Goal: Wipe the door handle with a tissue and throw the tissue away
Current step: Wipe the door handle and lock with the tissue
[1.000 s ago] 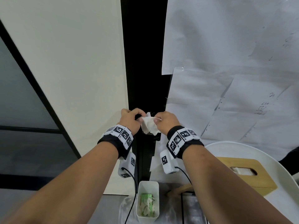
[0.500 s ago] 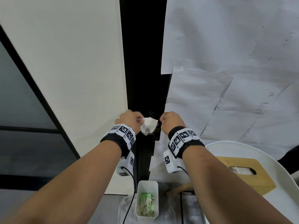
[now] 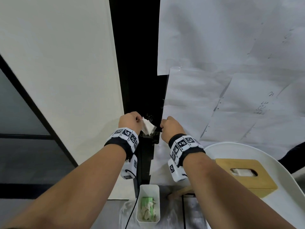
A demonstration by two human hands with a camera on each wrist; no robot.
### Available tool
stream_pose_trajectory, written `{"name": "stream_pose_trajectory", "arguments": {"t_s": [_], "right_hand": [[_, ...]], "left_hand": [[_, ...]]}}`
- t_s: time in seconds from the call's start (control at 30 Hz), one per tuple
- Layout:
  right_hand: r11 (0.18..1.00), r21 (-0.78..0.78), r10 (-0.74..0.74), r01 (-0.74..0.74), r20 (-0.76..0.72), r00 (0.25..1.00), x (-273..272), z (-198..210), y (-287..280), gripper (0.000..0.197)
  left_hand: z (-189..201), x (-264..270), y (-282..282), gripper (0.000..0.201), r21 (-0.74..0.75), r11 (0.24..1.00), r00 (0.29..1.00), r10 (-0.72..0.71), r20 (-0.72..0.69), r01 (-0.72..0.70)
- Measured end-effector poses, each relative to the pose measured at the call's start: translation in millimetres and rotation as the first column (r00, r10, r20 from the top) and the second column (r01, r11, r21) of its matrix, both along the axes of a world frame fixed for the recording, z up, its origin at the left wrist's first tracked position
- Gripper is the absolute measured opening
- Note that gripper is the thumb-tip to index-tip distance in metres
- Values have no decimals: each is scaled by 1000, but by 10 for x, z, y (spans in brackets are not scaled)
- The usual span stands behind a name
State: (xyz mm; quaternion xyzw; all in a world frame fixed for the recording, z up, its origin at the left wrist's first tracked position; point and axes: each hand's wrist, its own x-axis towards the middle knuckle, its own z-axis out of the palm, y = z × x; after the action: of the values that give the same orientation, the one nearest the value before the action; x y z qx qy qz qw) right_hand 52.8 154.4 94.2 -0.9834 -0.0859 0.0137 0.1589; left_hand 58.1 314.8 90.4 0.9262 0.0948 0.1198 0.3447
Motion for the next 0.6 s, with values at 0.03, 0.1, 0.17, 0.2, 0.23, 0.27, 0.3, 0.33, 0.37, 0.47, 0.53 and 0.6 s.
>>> {"name": "stream_pose_trajectory", "arguments": {"t_s": [0.03, 0.1, 0.17, 0.2, 0.23, 0.27, 0.3, 0.33, 0.37, 0.47, 0.53, 0.6], "right_hand": [[1000, 3, 2, -2, -2, 1000, 9, -3, -3, 25], [1000, 0, 10, -10, -3, 1000, 30, -11, -9, 24], [1000, 1, 18, -18, 0, 1000, 50, -23, -20, 22], [1000, 4, 20, -20, 2, 1000, 61, -29, -27, 22], [1000, 8, 23, -23, 3, 1000, 70, -34, -33, 22], [1000, 11, 28, -28, 7, 1000, 76, -38, -38, 22], [999, 11, 35, -35, 9, 999, 85, -44, -45, 23], [999, 11, 42, -42, 8, 999, 91, -49, -53, 23], [999, 13, 47, -47, 6, 999, 97, -54, -61, 24], [998, 25, 57, -57, 2, 998, 111, -70, -87, 24], [997, 27, 66, -66, 6, 998, 120, -70, -100, 24], [997, 29, 77, -77, 4, 997, 129, -67, -108, 24]], "left_hand": [[-8, 6, -15, 11, -12, 1000, 1000, 9, 0, -9], [-31, 23, -58, 8, -45, 999, 1000, 19, -1, -19], [-52, 47, -116, 8, -62, 998, 1000, 7, -16, -8], [-64, 66, -149, 10, -72, 997, 1000, -4, -28, 2], [-74, 85, -180, 12, -79, 997, 999, -12, -41, 9], [-78, 91, -206, 15, -79, 997, 999, -11, -47, 7], [-81, 100, -228, 18, -72, 997, 999, -1, -47, -2], [-83, 107, -243, 19, -67, 998, 999, 13, -41, -16], [-89, 114, -252, 19, -70, 997, 999, 24, -39, -27], [-77, 158, -264, 14, -87, 995, 997, 47, -54, -52], [-64, 190, -276, 15, -71, 996, 996, 52, -77, -57], [-58, 213, -290, 17, -55, 997, 995, 56, -80, -61]]}}
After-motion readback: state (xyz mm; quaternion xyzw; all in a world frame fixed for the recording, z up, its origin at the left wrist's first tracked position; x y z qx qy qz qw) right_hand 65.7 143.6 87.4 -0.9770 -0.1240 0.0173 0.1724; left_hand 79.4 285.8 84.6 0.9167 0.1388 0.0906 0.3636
